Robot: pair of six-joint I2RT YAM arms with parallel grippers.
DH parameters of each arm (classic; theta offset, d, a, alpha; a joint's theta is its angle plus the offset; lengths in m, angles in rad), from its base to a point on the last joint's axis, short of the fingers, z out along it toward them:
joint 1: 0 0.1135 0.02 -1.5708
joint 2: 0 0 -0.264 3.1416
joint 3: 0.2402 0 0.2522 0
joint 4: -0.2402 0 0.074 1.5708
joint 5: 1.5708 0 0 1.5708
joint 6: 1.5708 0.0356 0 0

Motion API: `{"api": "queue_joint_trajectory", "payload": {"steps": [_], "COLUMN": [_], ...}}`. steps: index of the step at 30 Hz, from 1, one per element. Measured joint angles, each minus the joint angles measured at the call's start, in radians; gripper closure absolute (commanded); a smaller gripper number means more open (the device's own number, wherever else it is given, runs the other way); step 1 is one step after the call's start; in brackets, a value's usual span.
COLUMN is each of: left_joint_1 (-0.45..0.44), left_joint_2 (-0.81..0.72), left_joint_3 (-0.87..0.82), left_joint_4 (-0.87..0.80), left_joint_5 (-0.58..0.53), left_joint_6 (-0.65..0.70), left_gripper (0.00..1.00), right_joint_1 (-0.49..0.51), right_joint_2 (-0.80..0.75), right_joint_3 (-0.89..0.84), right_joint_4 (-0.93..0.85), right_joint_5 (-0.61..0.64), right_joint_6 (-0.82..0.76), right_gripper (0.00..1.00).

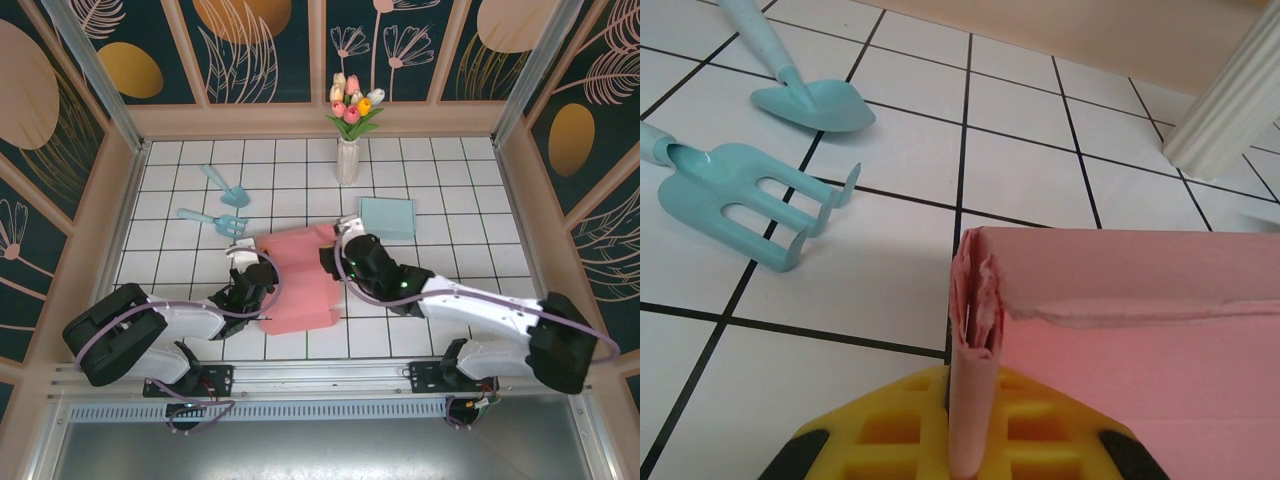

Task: Fold the paper box

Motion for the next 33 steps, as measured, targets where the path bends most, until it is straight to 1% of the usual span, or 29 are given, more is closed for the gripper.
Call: {"api": "queue_joint_trajectory", "payload": {"steps": [2,4,7,9,17,21,24,28,33], "left_joint_1": [0.0,0.0,0.0,0.0,0.0,0.0,0.0,0.0,0.0], "left_joint_2": [-0.003,-0.014,-0.047,-0.064,-0.13,-0.163,-0.183,-0.193,-0.19], "left_joint_3": [-0.019,-0.045,-0.089,-0.106,-0.115,-0.117,-0.118,-0.118,-0.118], "left_joint_4": [0.029,0.064,0.125,0.154,0.203,0.203,0.203,0.202,0.19], "left_joint_5": [0.005,0.026,0.071,0.102,0.185,0.211,0.221,0.237,0.228], "left_joint_6": [0.021,0.047,0.088,0.107,0.148,0.151,0.151,0.151,0.151], "left_gripper": [1.0,1.0,1.0,1.0,1.0,1.0,1.0,1.0,1.0], "right_joint_1": [-0.031,-0.09,-0.208,-0.244,-0.249,-0.245,-0.23,-0.205,-0.14], "right_joint_2": [-0.081,-0.153,-0.228,-0.248,-0.249,-0.249,-0.246,-0.21,-0.127], "right_joint_3": [-0.049,-0.107,-0.192,-0.233,-0.297,-0.297,-0.297,-0.296,-0.271], "right_joint_4": [-0.015,-0.017,-0.005,0.008,0.142,0.192,0.216,0.231,0.233], "right_joint_5": [0.025,0.016,-0.069,-0.137,-0.494,-0.606,-0.642,-0.643,-0.568], "right_joint_6": [-0.006,-0.012,-0.024,-0.036,-0.109,-0.134,-0.145,-0.157,-0.159], "right_gripper": [0.48,0.47,0.46,0.46,0.48,0.51,0.51,0.52,0.52]}}
